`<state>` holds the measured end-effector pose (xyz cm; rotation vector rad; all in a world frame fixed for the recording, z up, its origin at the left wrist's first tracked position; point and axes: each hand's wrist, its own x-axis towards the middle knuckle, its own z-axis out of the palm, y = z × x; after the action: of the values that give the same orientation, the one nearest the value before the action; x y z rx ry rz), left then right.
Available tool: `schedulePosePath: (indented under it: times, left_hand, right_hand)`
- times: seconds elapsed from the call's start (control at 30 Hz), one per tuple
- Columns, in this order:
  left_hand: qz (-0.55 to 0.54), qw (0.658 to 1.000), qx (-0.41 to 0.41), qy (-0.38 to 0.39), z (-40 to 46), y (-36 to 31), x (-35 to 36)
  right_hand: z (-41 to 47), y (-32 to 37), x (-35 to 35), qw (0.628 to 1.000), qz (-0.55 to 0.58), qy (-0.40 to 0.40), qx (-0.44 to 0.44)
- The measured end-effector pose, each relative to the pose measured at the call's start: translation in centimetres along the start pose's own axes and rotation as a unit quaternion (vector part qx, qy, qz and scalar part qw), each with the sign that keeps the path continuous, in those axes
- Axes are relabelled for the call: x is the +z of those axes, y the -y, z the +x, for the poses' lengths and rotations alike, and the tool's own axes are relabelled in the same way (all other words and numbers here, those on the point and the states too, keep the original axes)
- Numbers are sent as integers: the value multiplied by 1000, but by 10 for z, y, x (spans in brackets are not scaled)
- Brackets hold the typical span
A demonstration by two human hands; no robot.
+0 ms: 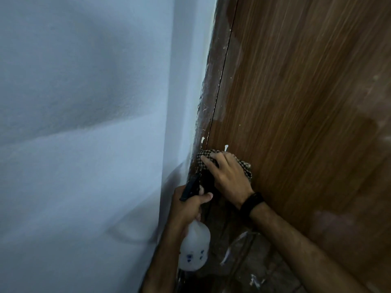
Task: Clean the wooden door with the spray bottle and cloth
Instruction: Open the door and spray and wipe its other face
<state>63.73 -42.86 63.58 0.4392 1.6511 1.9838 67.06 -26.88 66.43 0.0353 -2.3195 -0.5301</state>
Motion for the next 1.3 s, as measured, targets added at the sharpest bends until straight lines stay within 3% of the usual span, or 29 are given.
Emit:
schedulePosePath:
  times: [0.1,0.27,0.37,0.53,0.8,0.9,1.13,1.3]
  left_hand:
    - [3,1000,-8,3,0,-4,1]
    - [-15,1000,-6,24,3,-28,5]
    - [-25,999,16,32,4,-45,7]
    - [-21,997,72,33,6,-70,2]
    - [-16,994,88,61,11,-115,20]
    - [-25,993,98,60,13,-132,22]
    - [-12,993,102,65,17,-155,26]
    - [-6,989,128,68,16,-189,37]
  right_hand:
    - [14,-4,-10,1000,3,-21,11]
    - [68,-30,-47,988,12,-128,83]
    - [73,-29,-49,990,9,-117,79]
    - [54,-28,-43,999,-10,-32,-11]
    - [136,-70,-109,988,-23,-137,62]
    - [137,-73,-115,987,-30,-146,55]
    - [101,-64,-93,997,-14,-74,3]
    - [150,-87,-129,987,-20,-155,44]
